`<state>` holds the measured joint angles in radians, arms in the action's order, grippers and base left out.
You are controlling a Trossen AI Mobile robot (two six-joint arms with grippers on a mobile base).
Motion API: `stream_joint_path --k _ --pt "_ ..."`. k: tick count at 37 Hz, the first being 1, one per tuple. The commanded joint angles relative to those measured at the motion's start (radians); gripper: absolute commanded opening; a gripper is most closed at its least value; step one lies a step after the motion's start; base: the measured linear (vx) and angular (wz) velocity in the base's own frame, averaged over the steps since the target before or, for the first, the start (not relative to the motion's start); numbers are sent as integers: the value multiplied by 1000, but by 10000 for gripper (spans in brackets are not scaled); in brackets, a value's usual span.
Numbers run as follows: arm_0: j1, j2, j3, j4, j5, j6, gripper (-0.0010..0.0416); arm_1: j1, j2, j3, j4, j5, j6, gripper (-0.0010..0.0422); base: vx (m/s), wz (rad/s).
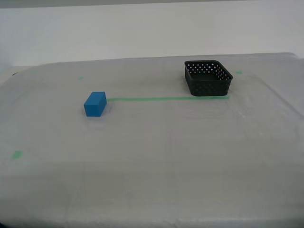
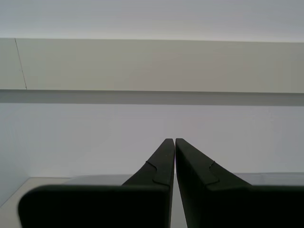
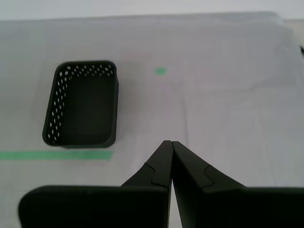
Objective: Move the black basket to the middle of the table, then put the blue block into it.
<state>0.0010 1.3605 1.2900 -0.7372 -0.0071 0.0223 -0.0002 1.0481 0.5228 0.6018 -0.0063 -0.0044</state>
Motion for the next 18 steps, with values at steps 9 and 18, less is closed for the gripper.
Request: stream_joint_path --k 9,18 --pt "8 183 214 -216 -134 10 -1 0 0 0 5 0 2 0 0 0" --pt "34 297 294 -260 -133 11 -1 0 0 0 5 0 2 0 0 0"
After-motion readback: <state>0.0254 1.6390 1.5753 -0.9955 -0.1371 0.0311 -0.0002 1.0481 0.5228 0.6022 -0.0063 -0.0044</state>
